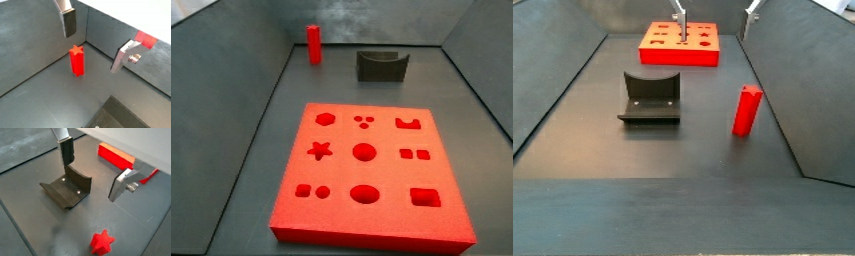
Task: Pick up the star object. Move up. Move to above the board. Insert the star object.
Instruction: Pick up the star object.
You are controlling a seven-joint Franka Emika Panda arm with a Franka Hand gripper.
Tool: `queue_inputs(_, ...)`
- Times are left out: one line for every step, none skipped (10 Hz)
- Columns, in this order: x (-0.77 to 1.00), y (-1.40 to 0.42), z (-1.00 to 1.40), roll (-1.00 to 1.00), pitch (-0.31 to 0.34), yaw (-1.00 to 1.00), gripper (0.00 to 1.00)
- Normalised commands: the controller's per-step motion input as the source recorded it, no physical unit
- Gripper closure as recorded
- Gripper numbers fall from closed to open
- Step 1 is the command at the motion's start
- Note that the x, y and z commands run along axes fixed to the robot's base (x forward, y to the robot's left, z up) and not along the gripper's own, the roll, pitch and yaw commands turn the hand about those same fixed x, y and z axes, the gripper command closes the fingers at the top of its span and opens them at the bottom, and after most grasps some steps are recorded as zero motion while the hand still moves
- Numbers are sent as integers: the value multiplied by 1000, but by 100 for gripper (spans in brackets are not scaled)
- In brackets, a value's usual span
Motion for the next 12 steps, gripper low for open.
queue_inputs(-363, 311, -191, 0, -30, 23, 0)
queue_inputs(-606, 374, -454, 24, -76, 91, 0)
queue_inputs(-749, 403, -591, 49, -120, 114, 0)
queue_inputs(-549, 323, -626, 57, -116, 117, 0)
queue_inputs(-271, 200, -617, 19, -83, 106, 0)
queue_inputs(-260, 134, -569, 54, -30, 80, 0)
queue_inputs(-91, 106, -83, 0, 0, 23, 0)
queue_inputs(0, 51, -137, -47, -7, 0, 0)
queue_inputs(-23, 0, -574, 0, -79, 0, 0)
queue_inputs(-66, 0, -734, 60, -57, 9, 0)
queue_inputs(-63, 0, -797, 106, -24, 29, 0)
queue_inputs(-17, 0, -929, 119, -21, 40, 0)
